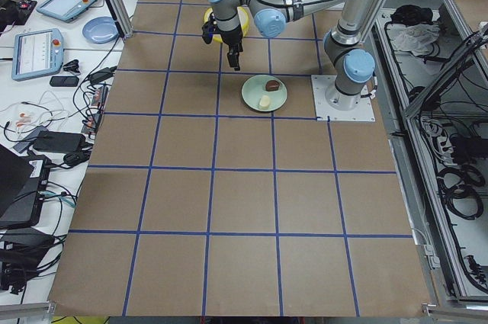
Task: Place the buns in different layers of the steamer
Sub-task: 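Lower the left gripper over the plate and grasp the white bun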
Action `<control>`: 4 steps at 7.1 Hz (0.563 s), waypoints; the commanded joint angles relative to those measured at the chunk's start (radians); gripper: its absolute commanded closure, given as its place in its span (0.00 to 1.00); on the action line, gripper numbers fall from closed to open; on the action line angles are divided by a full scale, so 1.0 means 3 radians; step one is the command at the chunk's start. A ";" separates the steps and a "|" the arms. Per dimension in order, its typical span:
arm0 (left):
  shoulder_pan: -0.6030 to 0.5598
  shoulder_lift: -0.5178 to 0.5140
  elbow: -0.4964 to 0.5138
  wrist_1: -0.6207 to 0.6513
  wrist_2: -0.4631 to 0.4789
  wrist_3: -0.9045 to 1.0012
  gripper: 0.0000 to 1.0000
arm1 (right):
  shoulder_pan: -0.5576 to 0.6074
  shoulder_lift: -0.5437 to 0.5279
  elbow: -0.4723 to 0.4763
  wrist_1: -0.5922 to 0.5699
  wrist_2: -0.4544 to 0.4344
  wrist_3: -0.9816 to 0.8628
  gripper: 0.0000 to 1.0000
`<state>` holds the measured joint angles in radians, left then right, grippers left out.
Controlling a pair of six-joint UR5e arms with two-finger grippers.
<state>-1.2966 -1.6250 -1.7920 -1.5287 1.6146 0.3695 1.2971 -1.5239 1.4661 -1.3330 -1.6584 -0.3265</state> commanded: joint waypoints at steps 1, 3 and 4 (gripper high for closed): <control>0.0088 -0.0182 -0.0208 0.0003 0.0012 0.0031 0.00 | 0.0002 -0.0023 0.0017 0.0010 0.0006 -0.0006 0.98; 0.0154 -0.0386 -0.0259 -0.0002 0.0068 0.0036 0.02 | 0.0007 -0.0028 0.0017 0.0015 0.0006 -0.0006 0.98; 0.0307 -0.0468 -0.0376 0.0003 0.0251 0.0128 0.05 | 0.0007 -0.0039 0.0027 0.0036 0.0011 -0.0006 0.98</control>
<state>-1.2461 -1.7317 -1.8721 -1.5285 1.6431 0.3863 1.2989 -1.5328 1.4719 -1.3275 -1.6564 -0.3282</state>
